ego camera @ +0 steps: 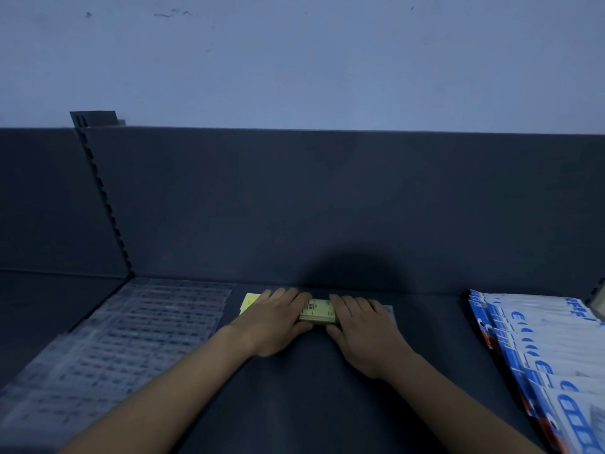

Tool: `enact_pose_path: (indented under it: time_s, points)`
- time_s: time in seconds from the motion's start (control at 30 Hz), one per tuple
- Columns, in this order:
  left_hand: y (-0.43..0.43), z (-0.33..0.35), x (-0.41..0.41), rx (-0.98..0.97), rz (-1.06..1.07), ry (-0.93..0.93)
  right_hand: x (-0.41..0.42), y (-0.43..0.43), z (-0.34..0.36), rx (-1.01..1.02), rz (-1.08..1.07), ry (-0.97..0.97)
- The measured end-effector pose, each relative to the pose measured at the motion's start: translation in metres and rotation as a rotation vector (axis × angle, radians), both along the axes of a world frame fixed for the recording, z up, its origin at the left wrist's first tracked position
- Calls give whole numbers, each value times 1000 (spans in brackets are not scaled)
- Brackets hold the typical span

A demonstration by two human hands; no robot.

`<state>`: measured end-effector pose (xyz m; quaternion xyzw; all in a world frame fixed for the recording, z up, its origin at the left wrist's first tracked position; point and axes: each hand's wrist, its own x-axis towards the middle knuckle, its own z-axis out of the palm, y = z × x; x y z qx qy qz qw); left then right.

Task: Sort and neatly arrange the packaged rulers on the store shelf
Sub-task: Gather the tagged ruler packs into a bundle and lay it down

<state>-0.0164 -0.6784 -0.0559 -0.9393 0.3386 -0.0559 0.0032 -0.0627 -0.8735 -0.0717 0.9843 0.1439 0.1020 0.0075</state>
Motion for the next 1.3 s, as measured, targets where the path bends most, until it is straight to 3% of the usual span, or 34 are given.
enact_pose_path:
  time_s: [0.3,0.5,0.6,0.8,0.97,1.1,1.3]
  points:
    - [6,-1,-10,-72,-25,-36,-5,-1,3,-48,30,-9]
    - [13,14,2,-118,-84,173,3,-9,19,-89,127,121]
    - [11,15,8,-59,-81,186,8,-11,24,-65,139,177]
    - [4,9,13,-54,-14,128,15,-4,18,-60,32,71]
    - [2,12,19,-117,42,141,21,-5,16,-19,36,-9]
    - [6,4,8,-178,1,49,8,-11,4,-16,61,-77]
    - [-1,-12,3,-90,76,155,10,-12,0,40,32,159]
